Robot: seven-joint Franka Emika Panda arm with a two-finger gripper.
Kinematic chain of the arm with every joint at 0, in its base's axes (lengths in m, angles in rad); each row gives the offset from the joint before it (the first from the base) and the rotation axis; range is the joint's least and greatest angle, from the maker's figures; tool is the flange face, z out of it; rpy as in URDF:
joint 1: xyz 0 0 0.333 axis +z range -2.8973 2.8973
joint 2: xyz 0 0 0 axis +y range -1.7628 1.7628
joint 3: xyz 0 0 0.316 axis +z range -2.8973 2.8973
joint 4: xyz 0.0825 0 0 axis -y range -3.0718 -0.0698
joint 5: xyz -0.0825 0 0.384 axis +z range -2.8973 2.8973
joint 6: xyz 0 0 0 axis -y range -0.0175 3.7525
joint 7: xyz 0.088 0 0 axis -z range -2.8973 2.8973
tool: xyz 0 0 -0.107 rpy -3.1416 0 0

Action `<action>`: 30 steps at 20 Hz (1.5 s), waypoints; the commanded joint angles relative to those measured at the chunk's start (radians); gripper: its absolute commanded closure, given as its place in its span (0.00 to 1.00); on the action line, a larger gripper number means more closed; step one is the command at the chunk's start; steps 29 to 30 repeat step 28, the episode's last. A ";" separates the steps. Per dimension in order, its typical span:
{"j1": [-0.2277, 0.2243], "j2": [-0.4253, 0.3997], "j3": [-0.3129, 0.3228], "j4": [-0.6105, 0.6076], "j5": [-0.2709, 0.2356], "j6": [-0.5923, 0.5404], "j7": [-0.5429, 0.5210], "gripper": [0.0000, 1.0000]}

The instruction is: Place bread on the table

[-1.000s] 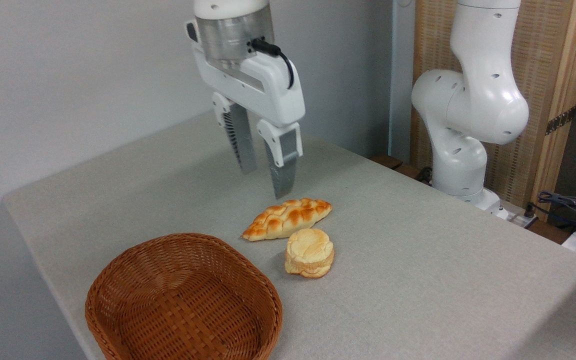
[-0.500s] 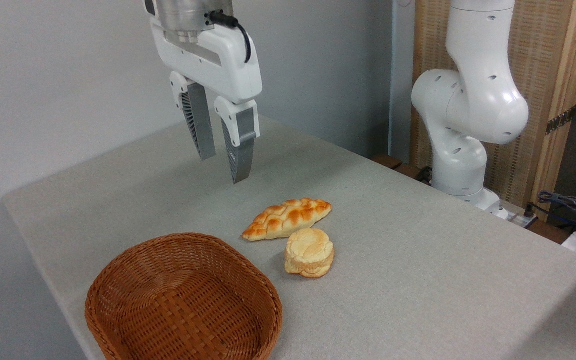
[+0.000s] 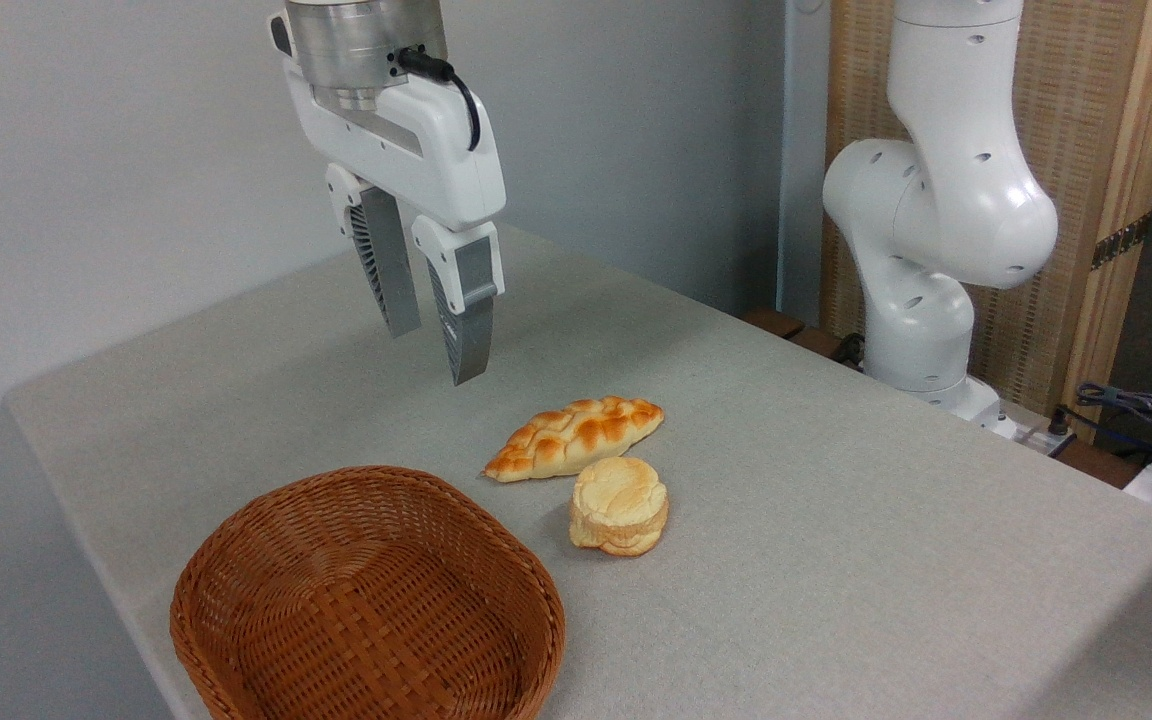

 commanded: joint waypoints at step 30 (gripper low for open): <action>0.024 0.035 -0.032 0.071 0.047 -0.065 -0.003 0.00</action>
